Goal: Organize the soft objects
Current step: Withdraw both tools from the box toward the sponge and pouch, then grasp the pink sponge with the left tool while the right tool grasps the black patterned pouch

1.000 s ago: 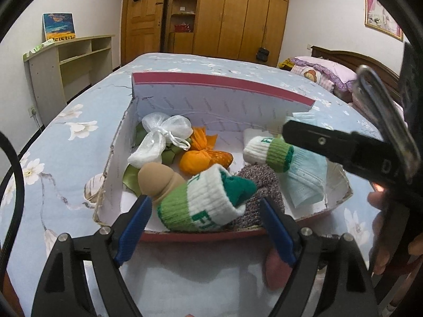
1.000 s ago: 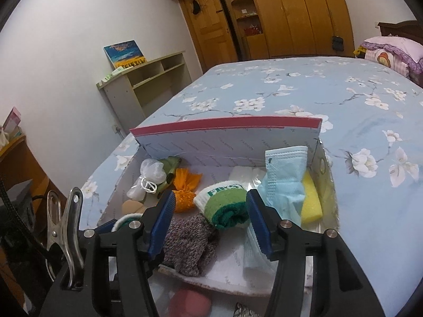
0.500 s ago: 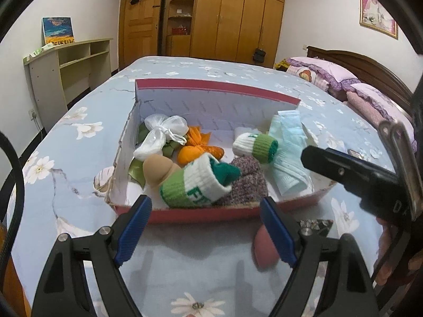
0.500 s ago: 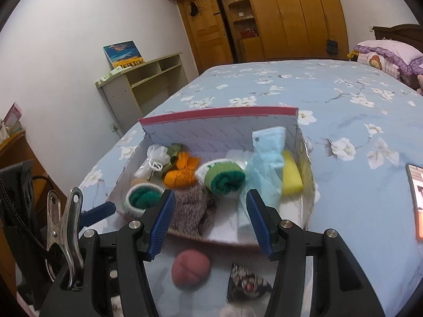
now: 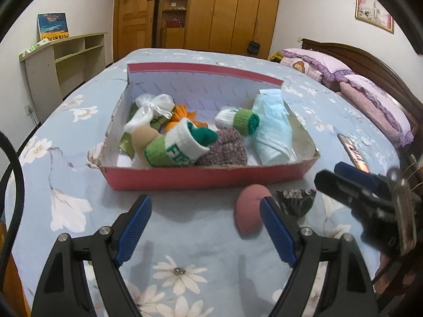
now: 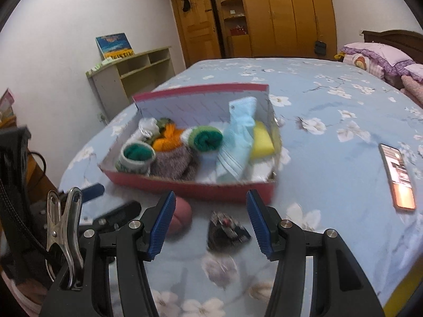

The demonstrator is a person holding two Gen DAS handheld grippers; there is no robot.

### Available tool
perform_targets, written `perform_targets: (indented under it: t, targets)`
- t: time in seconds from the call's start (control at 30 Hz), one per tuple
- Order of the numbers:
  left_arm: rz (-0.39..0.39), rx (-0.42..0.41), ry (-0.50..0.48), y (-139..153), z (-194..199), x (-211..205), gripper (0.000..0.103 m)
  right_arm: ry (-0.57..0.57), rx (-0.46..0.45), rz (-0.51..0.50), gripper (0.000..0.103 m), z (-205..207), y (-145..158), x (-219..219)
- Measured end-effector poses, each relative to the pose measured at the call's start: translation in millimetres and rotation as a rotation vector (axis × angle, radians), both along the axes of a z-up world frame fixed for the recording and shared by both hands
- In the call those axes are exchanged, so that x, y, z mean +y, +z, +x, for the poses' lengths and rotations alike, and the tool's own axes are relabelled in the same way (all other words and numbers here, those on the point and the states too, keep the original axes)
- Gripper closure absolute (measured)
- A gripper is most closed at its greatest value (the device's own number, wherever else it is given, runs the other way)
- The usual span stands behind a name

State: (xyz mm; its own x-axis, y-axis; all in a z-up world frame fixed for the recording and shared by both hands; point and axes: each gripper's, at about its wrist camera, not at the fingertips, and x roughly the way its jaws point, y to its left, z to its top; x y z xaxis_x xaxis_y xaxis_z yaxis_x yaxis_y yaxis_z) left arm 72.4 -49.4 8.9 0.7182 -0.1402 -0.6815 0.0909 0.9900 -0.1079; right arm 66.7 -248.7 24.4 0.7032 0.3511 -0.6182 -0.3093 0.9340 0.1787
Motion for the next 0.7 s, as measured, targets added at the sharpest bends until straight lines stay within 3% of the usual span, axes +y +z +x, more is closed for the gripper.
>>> perform_targets:
  t: [0.5, 0.7]
  targets:
    - [0.059, 0.027, -0.05, -16, 8, -34, 0.017, -0.082, 0.052, -0.09, 0.046, -12, -31, -34]
    - [0.112, 0.022, -0.072, -22, 15, -48, 0.025, -0.067, 0.067, -0.105, 0.046, -10, -39, -33]
